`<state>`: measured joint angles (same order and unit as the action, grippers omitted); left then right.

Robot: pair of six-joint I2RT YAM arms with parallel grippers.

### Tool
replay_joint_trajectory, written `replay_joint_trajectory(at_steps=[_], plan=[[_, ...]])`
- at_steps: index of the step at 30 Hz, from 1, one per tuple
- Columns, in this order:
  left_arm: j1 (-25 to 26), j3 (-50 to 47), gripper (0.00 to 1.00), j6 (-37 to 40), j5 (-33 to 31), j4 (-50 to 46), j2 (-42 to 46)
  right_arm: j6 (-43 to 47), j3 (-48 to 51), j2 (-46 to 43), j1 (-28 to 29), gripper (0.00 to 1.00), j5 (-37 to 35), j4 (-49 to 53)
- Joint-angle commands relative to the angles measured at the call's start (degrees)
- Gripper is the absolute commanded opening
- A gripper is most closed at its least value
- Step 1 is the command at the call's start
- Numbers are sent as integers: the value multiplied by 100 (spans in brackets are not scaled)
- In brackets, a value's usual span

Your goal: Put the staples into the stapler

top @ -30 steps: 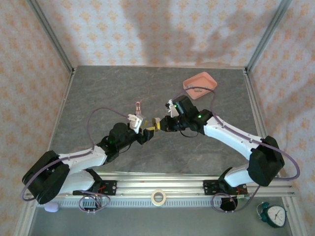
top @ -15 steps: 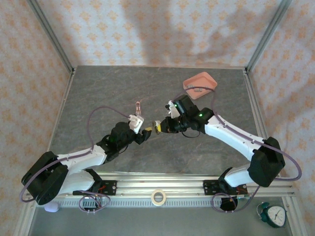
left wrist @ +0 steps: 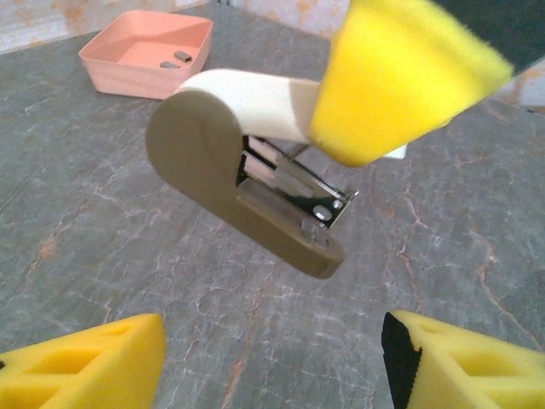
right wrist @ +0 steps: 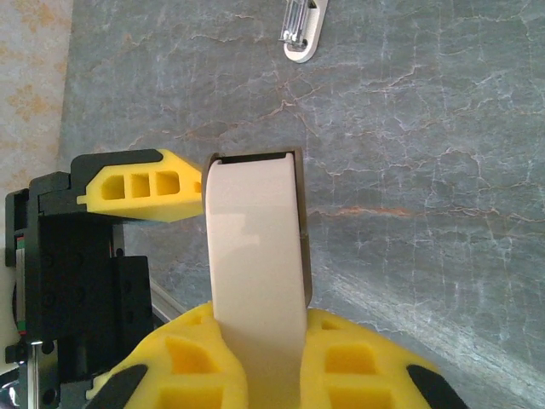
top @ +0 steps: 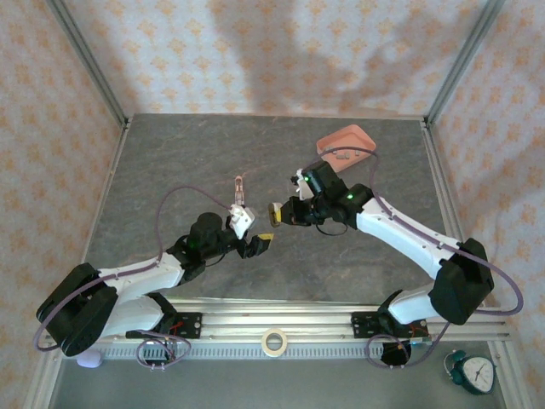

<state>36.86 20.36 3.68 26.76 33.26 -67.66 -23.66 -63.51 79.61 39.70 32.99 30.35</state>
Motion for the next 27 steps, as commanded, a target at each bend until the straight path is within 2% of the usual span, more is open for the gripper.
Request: replay_joint_trajectory(at_steps=[1, 6, 13, 27], plan=[[-10, 27, 69, -95, 269, 557, -166, -77, -137, 19, 16, 0, 106, -220], [-4, 51, 70, -413, 353, 1191, -476, -57, -93, -8, 28, 0, 187, -258], [-5, 47, 69, -509, 99, 1354, -565, -24, -57, -21, 29, 0, 280, -249], [-4, 170, 58, -221, -657, 453, -302, 87, -62, -78, 42, 0, 489, -188]])
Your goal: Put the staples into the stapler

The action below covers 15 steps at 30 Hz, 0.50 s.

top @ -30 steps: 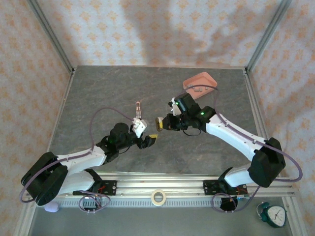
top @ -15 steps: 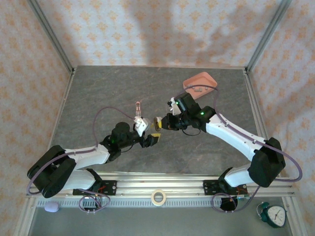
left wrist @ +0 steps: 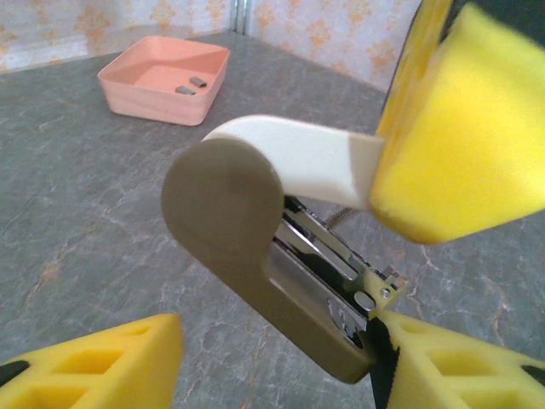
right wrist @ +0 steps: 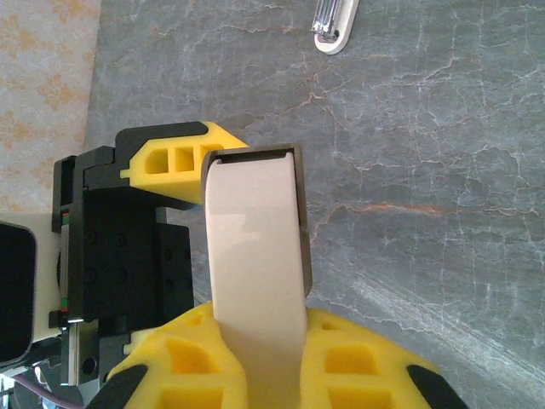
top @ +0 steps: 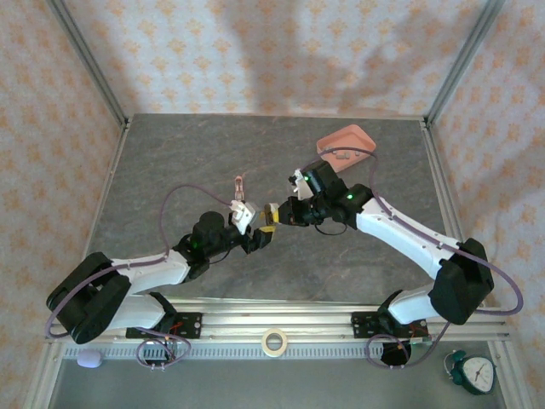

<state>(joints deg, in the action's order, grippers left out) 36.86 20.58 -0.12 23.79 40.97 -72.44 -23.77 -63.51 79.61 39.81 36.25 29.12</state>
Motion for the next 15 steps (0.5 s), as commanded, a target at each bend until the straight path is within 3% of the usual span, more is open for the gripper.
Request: replay_joint_trajectory(at_steps=[1, 7, 15], plan=[[-4, 157, 58, 188, -439, -401, 214, 96, -61, -75, 35, 0, 175, -48], [-12, 149, 56, 340, -1219, -891, 505, 165, -100, -82, 34, 0, 249, 129], [-12, 240, 57, 723, -1694, -1219, 723, 224, -110, -79, 36, 0, 496, 448]])
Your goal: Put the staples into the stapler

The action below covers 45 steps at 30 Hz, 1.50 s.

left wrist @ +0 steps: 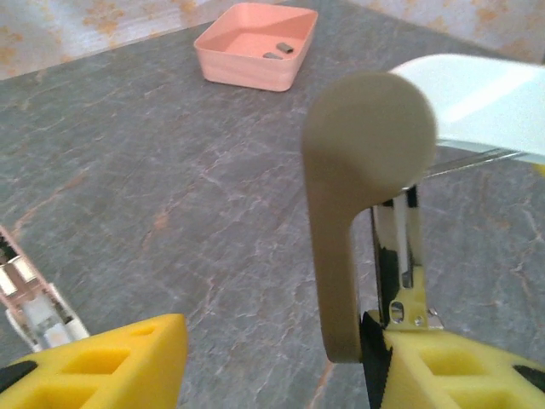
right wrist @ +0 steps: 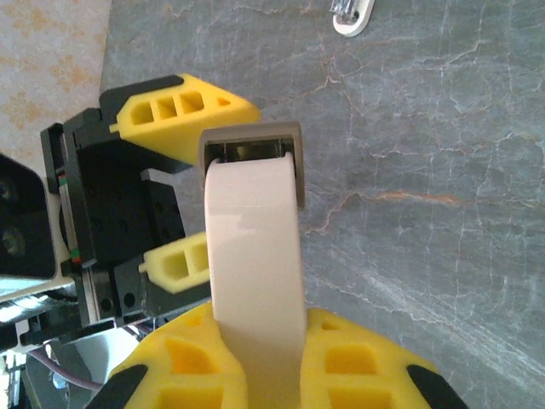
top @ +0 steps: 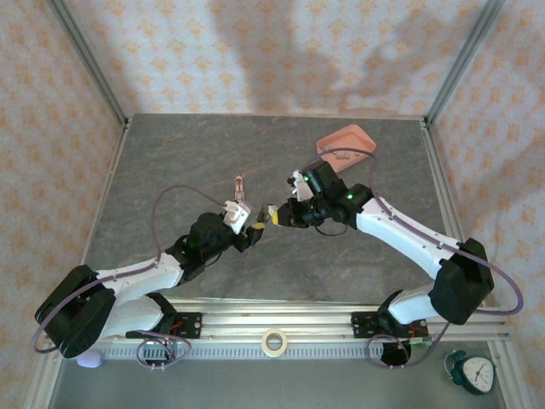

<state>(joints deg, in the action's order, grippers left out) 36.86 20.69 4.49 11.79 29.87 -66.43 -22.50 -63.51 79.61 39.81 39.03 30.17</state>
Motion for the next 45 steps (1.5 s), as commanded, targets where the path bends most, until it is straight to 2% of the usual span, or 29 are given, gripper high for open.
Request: replay_joint_trajectory(at_steps=[1, 11, 19, 25, 31, 40, 45], plan=[[-12, 255, 57, 310, -533, -116, 115, 103, -90, -86, 35, 0, 255, 364], [-34, 589, 59, 525, -947, -34, -259, 98, 38, -46, 62, 0, 651, 538], [-82, 707, 64, 561, -1168, -33, -423, 11, 75, 2, 62, 0, 635, 577], [-82, 648, 68, 665, -789, -132, -332, -263, 93, 111, -12, 0, 416, 352], [-74, 587, 71, 825, -277, -455, -236, -389, -58, 374, -138, 0, 533, 234], [-74, 584, 72, 911, 306, -444, -383, -501, -195, 686, -193, 0, 714, 190], [-74, 627, 72, 976, 361, -355, -418, -423, -215, 722, -193, 0, 884, 216]])
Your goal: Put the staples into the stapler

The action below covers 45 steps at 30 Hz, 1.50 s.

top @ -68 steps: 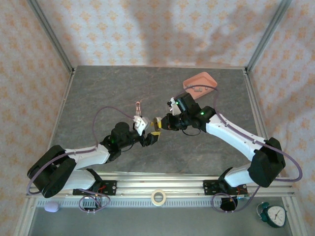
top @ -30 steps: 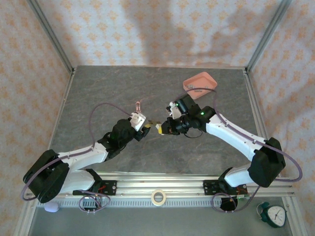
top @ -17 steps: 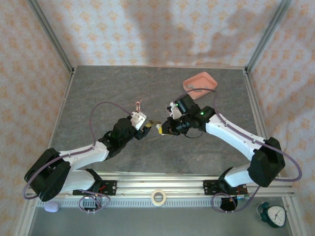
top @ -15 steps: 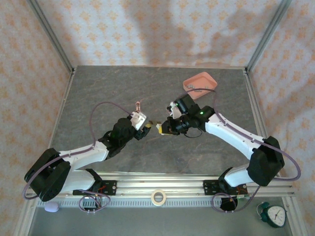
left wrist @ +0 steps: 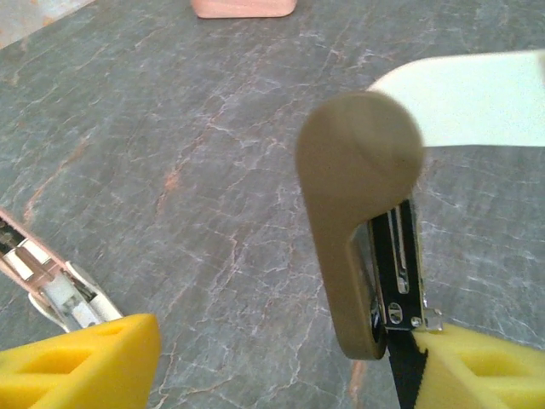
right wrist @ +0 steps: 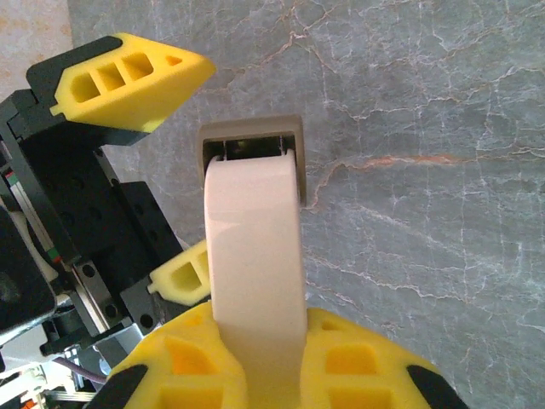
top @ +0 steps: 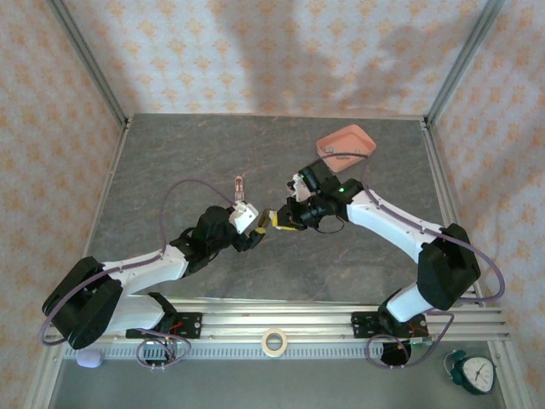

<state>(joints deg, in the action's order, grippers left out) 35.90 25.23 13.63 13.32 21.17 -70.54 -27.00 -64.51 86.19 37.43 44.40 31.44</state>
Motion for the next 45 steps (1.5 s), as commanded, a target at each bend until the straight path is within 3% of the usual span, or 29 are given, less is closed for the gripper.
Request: replay_joint_trajectory(at_steps=[1, 5, 10, 13, 21, 31, 39, 45], plan=[[22, 196, 72, 63, 211, 533, -29, 42, -114, 62, 45, 0, 384, 98], [22, 305, 69, 9, 5, 517, -149, 129, -114, 33, 45, 0, 474, 157], [-3, 256, 69, -313, -1151, 582, -208, 225, -16, -88, 45, 0, 488, 352], [-117, 295, 70, -406, -1410, 636, -237, 222, 132, -120, 45, 0, 545, 455], [-251, 340, 73, -456, -943, 605, -221, -210, 280, -203, -54, 0, -2, 179], [-246, -139, 76, -445, -180, 101, 371, -503, 39, 187, -227, 0, -181, 102], [-250, -172, 76, -351, 881, 145, 506, -327, -111, 314, -227, 0, -39, 161], [-210, 122, 76, 127, 1141, 192, 74, -58, -131, 241, -227, 0, 215, 235]])
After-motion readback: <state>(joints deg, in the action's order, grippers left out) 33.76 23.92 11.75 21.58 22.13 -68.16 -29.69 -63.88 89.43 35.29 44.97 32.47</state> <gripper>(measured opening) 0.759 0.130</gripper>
